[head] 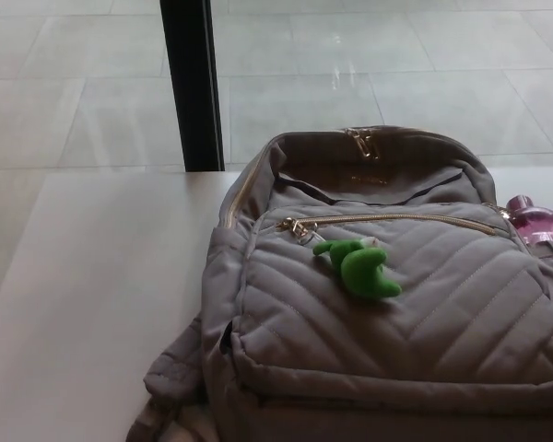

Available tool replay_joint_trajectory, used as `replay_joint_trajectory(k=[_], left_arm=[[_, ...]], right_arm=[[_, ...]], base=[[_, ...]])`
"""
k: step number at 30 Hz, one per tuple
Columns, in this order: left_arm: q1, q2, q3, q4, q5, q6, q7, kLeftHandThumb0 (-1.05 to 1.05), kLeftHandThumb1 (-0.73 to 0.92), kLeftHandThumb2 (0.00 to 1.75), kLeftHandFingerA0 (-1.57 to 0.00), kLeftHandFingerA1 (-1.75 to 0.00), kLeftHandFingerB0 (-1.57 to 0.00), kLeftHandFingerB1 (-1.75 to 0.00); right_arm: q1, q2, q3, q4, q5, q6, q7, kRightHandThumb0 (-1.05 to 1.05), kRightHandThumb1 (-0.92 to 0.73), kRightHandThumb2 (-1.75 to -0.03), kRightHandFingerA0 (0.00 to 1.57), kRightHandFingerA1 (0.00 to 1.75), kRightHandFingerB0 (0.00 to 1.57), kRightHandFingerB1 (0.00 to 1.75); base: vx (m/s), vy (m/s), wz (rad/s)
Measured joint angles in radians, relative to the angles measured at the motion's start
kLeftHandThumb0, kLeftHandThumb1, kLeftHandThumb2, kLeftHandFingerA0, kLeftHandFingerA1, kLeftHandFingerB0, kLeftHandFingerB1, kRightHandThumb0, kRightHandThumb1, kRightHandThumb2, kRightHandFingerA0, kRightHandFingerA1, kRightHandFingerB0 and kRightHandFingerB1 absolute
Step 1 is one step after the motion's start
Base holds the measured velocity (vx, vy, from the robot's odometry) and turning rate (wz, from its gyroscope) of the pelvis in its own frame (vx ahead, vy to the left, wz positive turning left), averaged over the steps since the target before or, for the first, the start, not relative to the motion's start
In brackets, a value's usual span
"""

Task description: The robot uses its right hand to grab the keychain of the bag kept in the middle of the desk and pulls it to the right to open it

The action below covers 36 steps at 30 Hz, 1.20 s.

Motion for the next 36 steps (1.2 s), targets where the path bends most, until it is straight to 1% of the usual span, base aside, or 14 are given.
replay_joint_trajectory(k=[1, 2, 6, 7, 10, 11, 12, 19, 27, 28, 31, 34, 35, 36], left_arm=[[-0.003, 0.000, 0.003, 0.006, -0.002, -0.004, -0.008, -0.65, 0.79, 0.63, -0.59, -0.57, -0.47, -0.46], [-0.004, 0.000, 0.003, 0.009, -0.002, -0.007, -0.012, -0.66, 0.78, 0.63, -0.59, -0.54, -0.46, -0.45], [-0.008, -0.004, 0.005, 0.023, -0.002, -0.013, -0.022, -0.70, 0.79, 0.63, -0.60, -0.57, -0.46, -0.46], [-0.011, -0.005, 0.005, 0.024, -0.002, -0.015, -0.025, -0.69, 0.79, 0.64, -0.61, -0.59, -0.46, -0.46], [-0.010, -0.005, 0.005, 0.027, -0.002, -0.020, -0.030, -0.66, 0.79, 0.63, -0.63, -0.57, -0.47, -0.46], [-0.010, -0.005, 0.005, 0.027, -0.002, -0.021, -0.030, -0.65, 0.80, 0.64, -0.62, -0.57, -0.46, -0.45], [-0.010, -0.006, 0.005, 0.027, -0.002, -0.021, -0.030, -0.64, 0.81, 0.64, -0.60, -0.55, -0.45, -0.45], [-0.009, -0.009, 0.005, 0.027, -0.002, -0.023, -0.030, -0.65, 0.81, 0.64, -0.65, -0.58, -0.46, -0.45], [-0.010, -0.009, 0.005, 0.026, -0.002, -0.023, -0.030, -0.65, 0.81, 0.64, -0.64, -0.55, -0.48, -0.45], [-0.009, -0.009, 0.004, 0.026, -0.002, -0.023, -0.030, -0.65, 0.82, 0.64, -0.65, -0.55, -0.48, -0.45], [-0.009, -0.009, 0.001, 0.027, -0.002, -0.023, -0.029, -0.65, 0.82, 0.64, -0.65, -0.55, -0.48, -0.45], [-0.008, -0.009, -0.004, 0.026, -0.002, -0.026, -0.029, -0.63, 0.83, 0.64, -0.63, -0.55, -0.48, -0.45], [-0.008, -0.009, -0.004, 0.026, -0.002, -0.027, -0.029, -0.64, 0.82, 0.64, -0.63, -0.56, -0.47, -0.45], [-0.008, -0.009, -0.004, 0.026, -0.002, -0.027, -0.029, -0.64, 0.81, 0.64, -0.63, -0.58, -0.47, -0.46]], right_arm=[[-0.009, -0.006, -0.019, -0.002, 0.009, 0.012, 0.001, -0.68, -0.58, -0.98, 0.36, 0.72, 0.00, 0.27], [-0.024, -0.012, -0.034, -0.007, 0.016, 0.026, 0.001, -0.71, -0.75, -0.62, 0.38, 0.88, 0.01, 0.28], [-0.126, -0.060, -0.089, -0.011, 0.041, 0.077, 0.002, -0.71, -0.58, -0.92, 0.40, 0.65, 0.05, 0.30], [-0.173, -0.078, -0.101, -0.006, 0.048, 0.088, 0.002, -0.68, -0.71, -0.62, 0.45, 0.60, 0.08, 0.26], [-0.284, -0.104, -0.125, -0.024, 0.062, 0.110, 0.000, -0.66, -0.69, -0.61, 0.43, 0.47, 0.15, 0.29], [-0.306, -0.107, -0.128, -0.045, 0.064, 0.119, -0.002, -0.36, -0.44, -1.01, 0.81, 0.96, 0.00, 0.49], [-0.347, -0.109, -0.131, -0.088, 0.070, 0.132, -0.004, -0.71, -0.53, -0.88, 0.32, 0.62, 0.09, 0.43], [-0.532, -0.108, -0.110, -0.328, 0.109, 0.195, -0.001, -0.67, -0.63, -0.59, 0.50, 0.48, 0.29, 0.31], [-0.723, -0.063, 0.024, -0.590, 0.117, 0.254, -0.005, -0.69, -0.50, -0.87, 0.57, 0.66, 0.21, 0.46], [-0.754, -0.044, 0.058, -0.638, 0.118, 0.266, -0.006, -0.69, -0.62, -0.59, 0.60, 0.59, 0.29, 0.32], [-0.806, -0.008, 0.123, -0.724, 0.123, 0.295, -0.007, -0.75, -0.61, -0.58, 0.59, 0.59, 0.31, 0.31], [-0.864, 0.031, 0.220, -0.821, 0.122, 0.336, -0.007, -0.78, -0.61, -0.59, 0.51, 0.59, 0.33, 0.33], [-0.882, 0.043, 0.264, -0.853, 0.117, 0.352, -0.007, -0.77, -0.48, -0.91, 0.48, 0.64, 0.26, 0.46], [-0.891, 0.046, 0.294, -0.874, 0.112, 0.361, -0.007, -0.74, -0.61, -0.59, 0.49, 0.56, 0.35, 0.33]], base=[[0.00, 0.000, 0.00], [0.00, 0.000, 0.00], [0.00, 0.000, 0.00], [0.00, 0.000, 0.00], [0.00, 0.000, 0.00], [0.00, 0.000, 0.00], [0.00, 0.000, 0.00], [0.00, 0.000, 0.00], [0.00, 0.000, 0.00], [0.00, 0.000, 0.00], [0.00, 0.000, 0.00], [0.00, 0.000, 0.00], [0.00, 0.000, 0.00], [0.00, 0.000, 0.00]])
